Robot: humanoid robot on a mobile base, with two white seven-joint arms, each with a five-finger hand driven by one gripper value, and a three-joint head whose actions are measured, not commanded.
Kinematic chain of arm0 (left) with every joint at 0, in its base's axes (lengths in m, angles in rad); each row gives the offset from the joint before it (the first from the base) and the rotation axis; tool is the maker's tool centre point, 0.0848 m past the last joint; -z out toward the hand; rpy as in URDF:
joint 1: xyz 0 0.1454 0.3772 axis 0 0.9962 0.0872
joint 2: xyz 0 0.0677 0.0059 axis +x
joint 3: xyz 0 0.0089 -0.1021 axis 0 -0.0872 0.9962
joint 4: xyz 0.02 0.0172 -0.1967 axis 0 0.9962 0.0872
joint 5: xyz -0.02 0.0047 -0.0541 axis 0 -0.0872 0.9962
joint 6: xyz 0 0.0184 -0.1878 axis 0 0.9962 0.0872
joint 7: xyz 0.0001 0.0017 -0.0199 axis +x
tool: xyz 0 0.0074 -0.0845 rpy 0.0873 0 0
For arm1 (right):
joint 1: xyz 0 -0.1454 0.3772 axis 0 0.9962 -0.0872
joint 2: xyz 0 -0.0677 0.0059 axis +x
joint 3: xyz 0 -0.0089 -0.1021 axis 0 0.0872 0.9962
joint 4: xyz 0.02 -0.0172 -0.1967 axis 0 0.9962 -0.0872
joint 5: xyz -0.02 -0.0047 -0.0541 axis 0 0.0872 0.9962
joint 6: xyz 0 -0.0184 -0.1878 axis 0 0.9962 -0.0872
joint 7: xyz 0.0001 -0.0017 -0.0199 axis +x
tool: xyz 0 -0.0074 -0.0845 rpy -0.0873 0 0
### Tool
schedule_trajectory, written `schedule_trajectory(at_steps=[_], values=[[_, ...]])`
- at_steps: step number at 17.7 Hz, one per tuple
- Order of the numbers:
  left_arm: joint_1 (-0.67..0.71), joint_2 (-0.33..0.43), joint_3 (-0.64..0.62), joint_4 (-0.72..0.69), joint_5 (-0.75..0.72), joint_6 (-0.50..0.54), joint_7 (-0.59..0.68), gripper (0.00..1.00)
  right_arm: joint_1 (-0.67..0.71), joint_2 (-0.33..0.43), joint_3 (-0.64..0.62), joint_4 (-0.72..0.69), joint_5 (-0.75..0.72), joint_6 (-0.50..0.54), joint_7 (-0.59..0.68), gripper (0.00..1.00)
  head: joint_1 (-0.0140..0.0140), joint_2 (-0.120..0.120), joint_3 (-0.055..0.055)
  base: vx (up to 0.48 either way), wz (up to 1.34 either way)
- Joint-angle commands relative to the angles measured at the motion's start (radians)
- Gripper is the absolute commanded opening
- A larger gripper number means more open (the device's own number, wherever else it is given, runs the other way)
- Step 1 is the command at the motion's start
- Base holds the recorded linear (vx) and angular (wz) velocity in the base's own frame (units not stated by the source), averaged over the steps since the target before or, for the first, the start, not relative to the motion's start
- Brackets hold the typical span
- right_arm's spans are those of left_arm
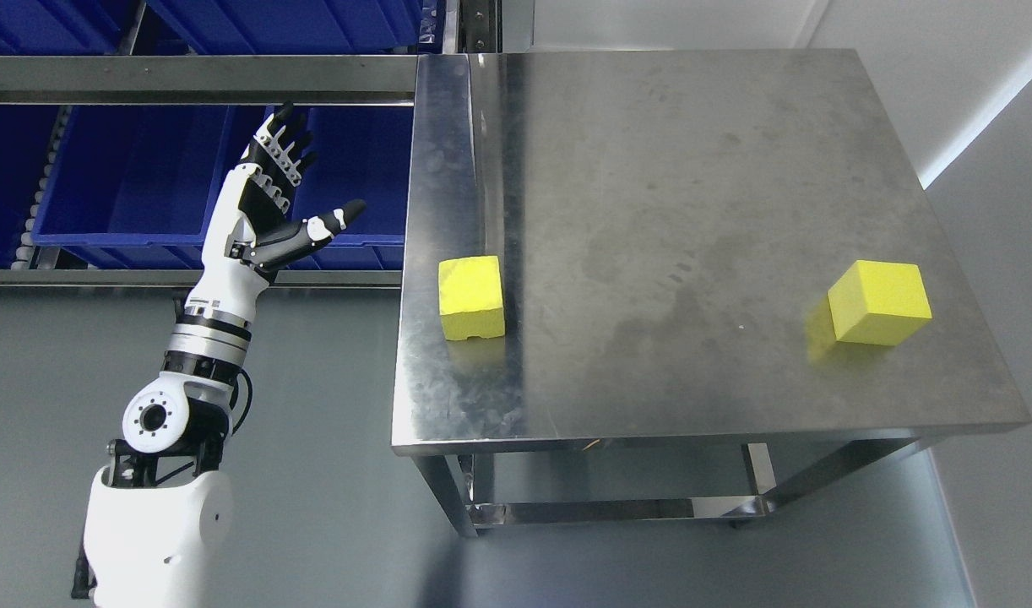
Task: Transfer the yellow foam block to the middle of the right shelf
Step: 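Lower the left hand toward the yellow foam cube nearer the robot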
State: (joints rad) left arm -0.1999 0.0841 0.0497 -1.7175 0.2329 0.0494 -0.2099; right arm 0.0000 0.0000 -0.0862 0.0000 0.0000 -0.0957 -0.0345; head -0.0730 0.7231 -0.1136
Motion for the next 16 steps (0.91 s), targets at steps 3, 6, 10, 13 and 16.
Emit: schedule_trajectory(at_steps=[3,6,10,13,16], values=[[-0.003,0.003,0.032,0.001,0.000,-0.026,-0.043,1.00,0.002,-0.017,0.000,-0.017,0.003,0.001,0.001,1.00,0.0000,0.000,0.000,-0.001,-0.01],[-0.012,0.023,0.087,0.007,0.000,-0.137,-0.214,1.00,0.002,-0.017,0.000,-0.017,0.003,0.001,0.001,1.00,0.0000,0.000,0.000,0.000,0.00],[-0.052,0.129,0.128,0.009,0.000,-0.187,-0.431,1.00,0.002,-0.017,0.000,-0.017,0.003,0.001,0.001,1.00,0.0000,0.000,0.000,0.000,0.00],[-0.055,0.195,0.113,0.009,0.000,-0.212,-0.636,0.98,0.002,-0.017,-0.001,-0.017,0.005,0.001,0.001,1.00,0.0000,0.000,0.000,0.000,0.00],[-0.056,0.198,0.038,0.022,-0.009,-0.207,-0.723,0.97,0.002,-0.017,0.000,-0.017,0.003,0.001,0.001,1.00,0.0000,0.000,0.000,0.000,0.00]])
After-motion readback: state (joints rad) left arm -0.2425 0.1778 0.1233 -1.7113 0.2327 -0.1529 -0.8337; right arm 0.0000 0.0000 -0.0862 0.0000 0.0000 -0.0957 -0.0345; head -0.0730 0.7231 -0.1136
